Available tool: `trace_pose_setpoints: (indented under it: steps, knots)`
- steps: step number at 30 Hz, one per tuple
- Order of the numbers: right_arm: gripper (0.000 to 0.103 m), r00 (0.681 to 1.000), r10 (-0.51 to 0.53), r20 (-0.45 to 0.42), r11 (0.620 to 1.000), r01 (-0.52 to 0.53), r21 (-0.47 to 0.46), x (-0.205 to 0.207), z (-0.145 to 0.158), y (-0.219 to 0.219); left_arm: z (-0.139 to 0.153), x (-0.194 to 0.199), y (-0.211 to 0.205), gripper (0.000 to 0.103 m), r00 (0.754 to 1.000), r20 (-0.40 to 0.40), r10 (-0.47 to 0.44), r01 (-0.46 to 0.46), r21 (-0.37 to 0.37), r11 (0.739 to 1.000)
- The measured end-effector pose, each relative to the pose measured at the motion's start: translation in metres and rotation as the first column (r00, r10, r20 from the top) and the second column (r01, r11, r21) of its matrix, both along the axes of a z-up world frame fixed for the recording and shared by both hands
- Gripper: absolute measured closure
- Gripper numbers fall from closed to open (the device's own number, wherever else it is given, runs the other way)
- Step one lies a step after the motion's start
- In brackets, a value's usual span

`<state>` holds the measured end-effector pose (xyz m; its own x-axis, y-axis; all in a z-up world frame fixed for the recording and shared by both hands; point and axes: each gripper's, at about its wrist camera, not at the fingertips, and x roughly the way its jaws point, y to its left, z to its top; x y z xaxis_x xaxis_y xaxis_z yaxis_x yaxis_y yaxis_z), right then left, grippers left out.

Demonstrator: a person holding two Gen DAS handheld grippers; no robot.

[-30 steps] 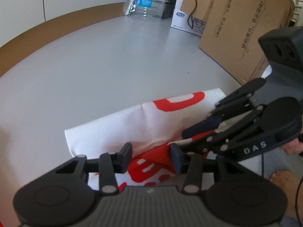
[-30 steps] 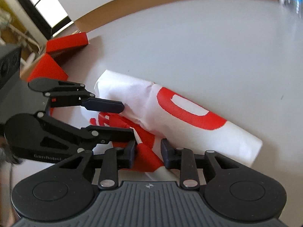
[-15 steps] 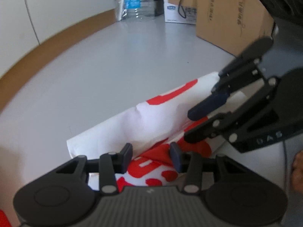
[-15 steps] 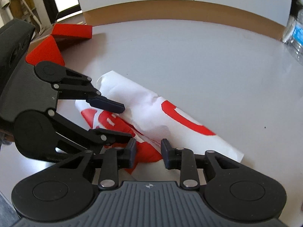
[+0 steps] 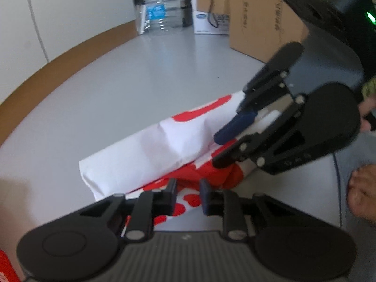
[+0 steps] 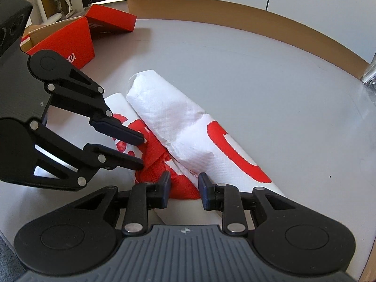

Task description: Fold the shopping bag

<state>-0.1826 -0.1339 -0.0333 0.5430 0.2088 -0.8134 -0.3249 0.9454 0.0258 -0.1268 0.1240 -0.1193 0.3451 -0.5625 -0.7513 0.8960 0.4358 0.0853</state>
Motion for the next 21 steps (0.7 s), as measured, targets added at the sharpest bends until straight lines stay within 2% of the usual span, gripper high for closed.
trace_pose_setpoints:
  steps: [4,8,12,16,21]
  knots:
    - [0.074,1.0,-0.011,-0.003,1.0,0.011,0.006,0.002,-0.003,0.001,-0.007,-0.002,-0.004,0.085,1.0,-0.001,0.017,-0.017,0.012,1.0]
    - [0.075,0.998,-0.067,-0.012,0.997,0.068,0.031,0.002,0.001,0.002,-0.01,-0.003,-0.011,0.089,0.998,-0.034,0.047,-0.047,0.014,0.999]
    - [0.074,0.996,-0.065,0.057,0.994,0.06,0.09,-0.013,0.015,0.004,-0.016,-0.012,-0.016,0.089,0.998,-0.033,0.058,-0.058,0.013,0.998]
    - [0.074,0.997,-0.073,0.009,0.99,0.071,0.119,-0.019,0.012,0.003,-0.021,-0.02,-0.016,0.089,0.997,-0.035,0.063,-0.063,0.002,0.998]
    - [0.073,0.988,-0.144,-0.052,0.977,0.15,0.153,-0.025,0.005,-0.009,-0.026,-0.029,-0.018,0.089,0.997,-0.044,0.067,-0.068,-0.003,0.998]
